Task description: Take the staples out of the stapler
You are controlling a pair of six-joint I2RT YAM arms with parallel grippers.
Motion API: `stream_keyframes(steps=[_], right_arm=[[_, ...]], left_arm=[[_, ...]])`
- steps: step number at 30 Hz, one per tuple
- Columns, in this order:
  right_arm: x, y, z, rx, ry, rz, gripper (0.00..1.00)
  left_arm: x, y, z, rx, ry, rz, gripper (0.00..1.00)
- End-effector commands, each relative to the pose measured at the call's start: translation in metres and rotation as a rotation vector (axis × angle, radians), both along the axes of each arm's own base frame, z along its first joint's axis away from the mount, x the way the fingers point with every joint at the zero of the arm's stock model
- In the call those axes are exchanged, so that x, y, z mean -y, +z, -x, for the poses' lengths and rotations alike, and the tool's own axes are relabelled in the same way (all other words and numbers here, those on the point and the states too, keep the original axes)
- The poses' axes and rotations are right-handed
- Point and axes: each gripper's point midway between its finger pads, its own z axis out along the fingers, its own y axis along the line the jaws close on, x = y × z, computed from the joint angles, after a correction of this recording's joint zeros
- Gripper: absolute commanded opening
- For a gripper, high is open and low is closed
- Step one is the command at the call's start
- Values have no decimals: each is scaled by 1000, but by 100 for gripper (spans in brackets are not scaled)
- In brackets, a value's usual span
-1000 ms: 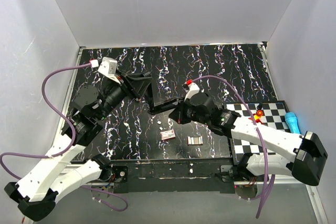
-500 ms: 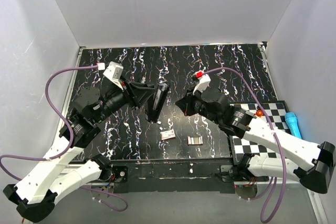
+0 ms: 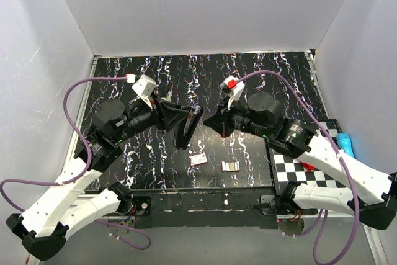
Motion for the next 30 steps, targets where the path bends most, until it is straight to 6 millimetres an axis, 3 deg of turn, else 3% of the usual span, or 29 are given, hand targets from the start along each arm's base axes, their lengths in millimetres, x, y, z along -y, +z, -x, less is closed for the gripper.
stream_keyframes(steps=[1, 9, 14, 30], right_arm=[[1, 16, 33, 46, 229, 49, 1], [14, 9, 66, 64, 423, 115, 1], [16, 8, 77, 65, 494, 119, 1], [6, 38, 105, 75, 666, -12, 1]], left_arm=[[9, 30, 21, 117, -133, 38, 0], [18, 37, 59, 218, -357, 40, 0], [22, 38, 80, 261, -489, 49, 0], [33, 23, 84, 248, -590, 43, 0]])
